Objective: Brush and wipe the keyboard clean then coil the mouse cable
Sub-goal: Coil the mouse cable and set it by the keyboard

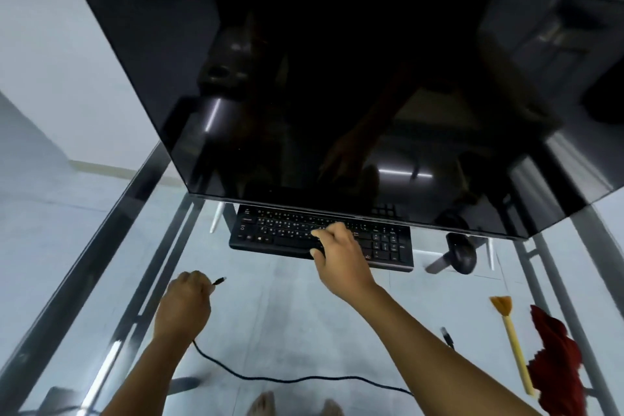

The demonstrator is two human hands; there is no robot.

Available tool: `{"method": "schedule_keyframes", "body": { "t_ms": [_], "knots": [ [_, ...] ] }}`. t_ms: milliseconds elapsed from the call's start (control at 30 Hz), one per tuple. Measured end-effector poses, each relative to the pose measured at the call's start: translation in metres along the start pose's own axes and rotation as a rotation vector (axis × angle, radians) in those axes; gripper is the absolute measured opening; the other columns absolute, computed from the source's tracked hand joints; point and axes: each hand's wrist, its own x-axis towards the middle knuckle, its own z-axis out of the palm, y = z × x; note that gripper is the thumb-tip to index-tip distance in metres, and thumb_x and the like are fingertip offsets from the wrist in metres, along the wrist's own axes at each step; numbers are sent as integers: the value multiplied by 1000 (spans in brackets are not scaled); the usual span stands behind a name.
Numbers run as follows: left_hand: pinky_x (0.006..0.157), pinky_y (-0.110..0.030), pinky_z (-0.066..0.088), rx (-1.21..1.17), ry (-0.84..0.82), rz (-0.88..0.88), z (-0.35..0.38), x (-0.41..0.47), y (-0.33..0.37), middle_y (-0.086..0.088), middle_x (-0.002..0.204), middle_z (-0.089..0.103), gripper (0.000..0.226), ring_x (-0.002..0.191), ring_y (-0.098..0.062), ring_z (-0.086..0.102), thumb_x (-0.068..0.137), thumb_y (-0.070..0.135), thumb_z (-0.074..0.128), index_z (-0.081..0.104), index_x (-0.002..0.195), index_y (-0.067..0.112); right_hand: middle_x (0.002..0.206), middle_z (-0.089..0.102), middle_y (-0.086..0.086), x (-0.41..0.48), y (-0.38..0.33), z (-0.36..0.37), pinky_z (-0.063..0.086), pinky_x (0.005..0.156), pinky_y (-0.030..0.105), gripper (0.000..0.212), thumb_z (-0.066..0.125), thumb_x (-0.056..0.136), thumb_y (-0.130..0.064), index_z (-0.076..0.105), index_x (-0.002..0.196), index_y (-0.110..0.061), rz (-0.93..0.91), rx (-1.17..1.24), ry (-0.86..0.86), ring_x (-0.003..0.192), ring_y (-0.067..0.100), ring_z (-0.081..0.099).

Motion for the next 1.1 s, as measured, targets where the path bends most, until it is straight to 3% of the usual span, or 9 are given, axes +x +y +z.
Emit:
{"method": "schedule_keyframes", "body": {
  "t_ms": [133,267,333,400,533,700,933,1000,1100],
  "knots": [
    [62,-26,39,-203,-42,-39,-33,20,29,3,75,59,24,72,-21,61,91,9,61,54,72,22,128,49,3,10,-33,-15,42,103,34,41,53,99,-30,51,138,-18,1,112,-88,119,20,48],
    [57,-18,37,-424,-23,53,-98,34,106,5,73,61,10,71,-12,58,86,19,68,59,82,18,133,56,5,15,-82,-45,45,104,32,49,57,97,-32,42,142,-17,179,602,-376,120,15,55],
    [54,-13,39,-498,-15,114,-129,38,140,3,73,63,6,68,-8,59,85,16,68,63,88,17,121,64,8,12,-102,-63,45,107,36,43,57,98,-24,45,137,-9,180,858,-520,113,16,61],
    [54,-9,40,-487,9,221,-151,41,162,5,74,63,5,65,-3,58,87,16,65,64,88,21,93,67,8,8,-113,-82,51,98,35,13,50,101,-14,56,110,-6,106,985,-555,89,17,66],
    [75,-19,46,-533,98,637,-178,29,190,13,87,59,12,84,-5,60,96,28,56,67,92,26,68,49,-4,0,-120,-137,48,72,35,28,41,104,-17,52,79,-21,77,837,-204,61,8,48],
    [55,-31,43,-586,-6,692,-193,-2,216,5,61,53,26,54,-9,49,99,39,43,56,80,27,63,54,-16,-16,-102,-211,42,64,24,16,55,97,-26,61,82,-25,-10,682,185,60,0,49],
    [61,-31,47,-1669,-820,525,-258,-50,267,-11,69,56,31,61,-22,53,97,20,41,65,82,5,59,50,-7,-49,-69,-270,41,58,17,19,52,100,-27,65,87,-21,-75,695,177,57,8,48],
    [57,-28,51,-1907,-843,410,-274,-57,283,-7,71,60,33,58,-17,56,95,19,43,72,83,8,58,48,-9,-57,-60,-267,42,58,17,22,50,101,-26,67,90,-16,-68,704,139,57,11,47],
    [59,-22,54,-2143,-617,387,-293,-53,304,0,77,66,28,65,-10,64,90,18,48,74,92,8,61,47,-7,-65,-47,-258,45,63,24,24,47,102,-27,67,93,-16,-25,722,61,57,12,46]
  ]
}}
